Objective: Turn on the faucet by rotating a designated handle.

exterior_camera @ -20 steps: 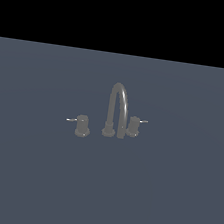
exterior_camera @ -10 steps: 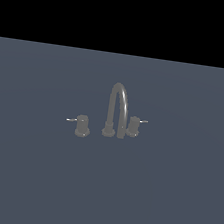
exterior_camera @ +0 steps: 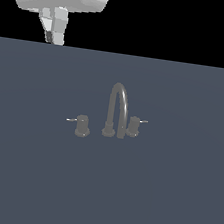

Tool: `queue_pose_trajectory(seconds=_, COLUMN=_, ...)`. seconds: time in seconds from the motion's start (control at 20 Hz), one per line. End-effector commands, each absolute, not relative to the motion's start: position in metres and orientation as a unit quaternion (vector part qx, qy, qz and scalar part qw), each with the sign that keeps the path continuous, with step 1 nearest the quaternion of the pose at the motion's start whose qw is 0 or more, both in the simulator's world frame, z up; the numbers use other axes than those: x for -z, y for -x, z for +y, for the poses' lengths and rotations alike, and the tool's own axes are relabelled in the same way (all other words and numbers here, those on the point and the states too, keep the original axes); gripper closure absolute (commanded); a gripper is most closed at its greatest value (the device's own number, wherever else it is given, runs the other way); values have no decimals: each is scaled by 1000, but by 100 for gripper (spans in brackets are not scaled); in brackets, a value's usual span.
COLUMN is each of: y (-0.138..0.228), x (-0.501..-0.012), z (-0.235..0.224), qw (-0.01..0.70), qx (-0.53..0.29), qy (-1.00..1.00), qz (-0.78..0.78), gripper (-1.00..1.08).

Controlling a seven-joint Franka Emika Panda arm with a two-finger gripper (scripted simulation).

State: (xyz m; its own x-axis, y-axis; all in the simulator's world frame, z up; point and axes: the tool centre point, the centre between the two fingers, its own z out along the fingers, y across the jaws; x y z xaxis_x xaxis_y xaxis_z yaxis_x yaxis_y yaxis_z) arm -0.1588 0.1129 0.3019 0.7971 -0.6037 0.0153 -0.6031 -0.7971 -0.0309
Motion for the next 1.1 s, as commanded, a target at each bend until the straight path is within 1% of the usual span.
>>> queue_pose_trajectory(seconds=0.0, y=149, x=-285, z=119, qw=13, qx=11, qy=940, qz=341, gripper=108)
queue_pose_trajectory(seconds=0.5, y=110, x=-229, z=136, qw=13, qx=8, qy=908, qz=418, gripper=108)
queue_pose_trajectory(seconds=1.05, y=73, x=-176, z=143, qw=10, qx=5, qy=874, qz=486, gripper=108)
